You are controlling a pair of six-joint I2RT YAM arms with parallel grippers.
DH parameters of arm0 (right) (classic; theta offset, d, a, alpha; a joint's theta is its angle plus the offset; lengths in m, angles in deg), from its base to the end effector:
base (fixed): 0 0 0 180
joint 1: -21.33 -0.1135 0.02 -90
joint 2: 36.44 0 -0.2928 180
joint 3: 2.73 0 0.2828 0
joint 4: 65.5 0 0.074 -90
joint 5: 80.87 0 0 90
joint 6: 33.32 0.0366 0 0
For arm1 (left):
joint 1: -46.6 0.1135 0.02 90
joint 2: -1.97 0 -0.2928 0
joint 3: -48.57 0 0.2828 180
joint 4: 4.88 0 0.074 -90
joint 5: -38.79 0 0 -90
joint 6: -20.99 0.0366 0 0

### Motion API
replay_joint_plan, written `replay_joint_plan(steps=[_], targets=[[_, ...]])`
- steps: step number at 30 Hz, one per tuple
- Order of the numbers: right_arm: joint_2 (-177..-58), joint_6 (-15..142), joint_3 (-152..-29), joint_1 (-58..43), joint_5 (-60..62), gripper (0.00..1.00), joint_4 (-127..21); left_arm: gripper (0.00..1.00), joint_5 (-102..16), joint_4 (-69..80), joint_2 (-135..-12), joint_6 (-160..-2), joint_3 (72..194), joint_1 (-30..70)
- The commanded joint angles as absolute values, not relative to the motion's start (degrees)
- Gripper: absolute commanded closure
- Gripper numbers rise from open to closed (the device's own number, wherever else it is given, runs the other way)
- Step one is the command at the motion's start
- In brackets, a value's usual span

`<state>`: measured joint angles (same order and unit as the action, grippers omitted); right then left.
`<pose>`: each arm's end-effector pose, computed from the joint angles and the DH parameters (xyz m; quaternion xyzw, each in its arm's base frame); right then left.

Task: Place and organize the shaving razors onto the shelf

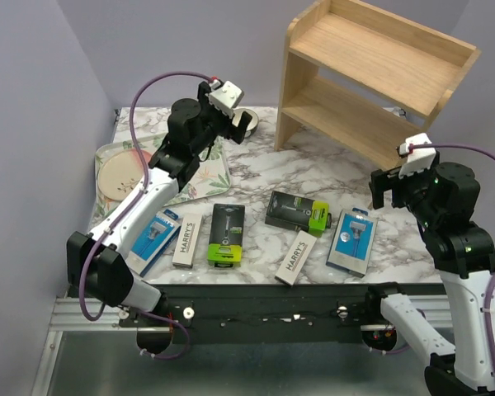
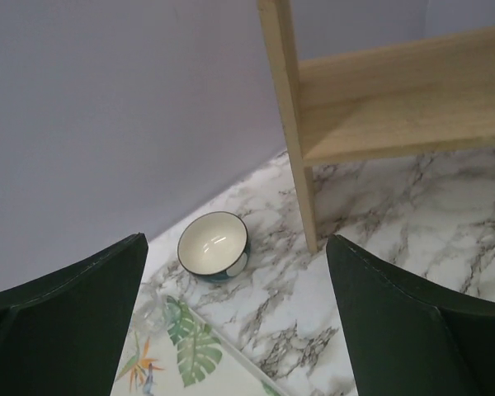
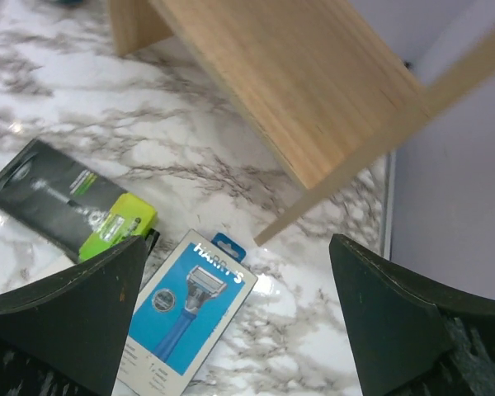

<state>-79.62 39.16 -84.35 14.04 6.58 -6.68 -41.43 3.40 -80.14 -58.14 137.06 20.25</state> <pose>0.1304 0.0183 0.4512 -0.1887 0.7990 -0.0327 0.5701 0.3296 -0.1702 0.4313 0.2847 0.6598 -0.1540 0.6782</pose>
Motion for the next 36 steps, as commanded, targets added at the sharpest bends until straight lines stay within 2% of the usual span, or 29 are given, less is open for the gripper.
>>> replay_joint_plan(steps=[1,6,9,13,17,26,29,32,33,35,36], targets=[[-78.20,55.52,-85.03,14.38,22.76,0.00,-3.42,0.02,-43.05,-7.13,-84.86,-62.68,139.38,20.14],[-80.12,56.50,-86.34,15.36,23.10,0.00,-3.77,0.07,-34.27,-10.82,-92.40,-67.77,145.71,20.14],[-83.02,56.59,-90.12,15.36,24.15,0.00,-2.19,0.11,-33.11,-10.22,-98.38,-70.92,152.20,20.05],[-84.08,58.42,-91.45,15.53,27.31,0.03,-0.96,0.14,-33.11,-9.95,-105.95,-72.35,160.64,20.05],[-88.20,65.09,-92.85,19.99,33.30,0.00,2.29,0.16,-32.32,-6.54,-114.30,-75.07,173.10,20.23],[-93.39,68.28,-90.22,23.70,28.47,0.00,-1.13,0.23,-33.10,-8.01,-126.35,-76.92,184.98,18.74],[-94.10,66.88,-88.55,23.70,27.67,0.01,-4.02,0.30,-35.65,-9.94,-129.51,-77.27,188.24,18.56],[-94.45,65.38,-87.32,23.79,28.46,0.02,-7.98,0.47,-36.27,-10.82,-131.89,-75.52,190.36,17.95],[-94.89,64.16,-87.23,23.79,28.99,0.02,-9.20,0.59,-36.79,-11.61,-131.81,-75.25,190.11,17.60],[-95.42,62.48,-86.88,23.79,29.87,0.02,-12.72,0.71,-38.82,-12.41,-131.11,-74.99,188.10,17.33],[-96.03,61.35,-86.88,23.79,30.48,0.02,-13.60,0.83,-38.82,-13.37,-129.97,-74.99,187.04,17.24]])
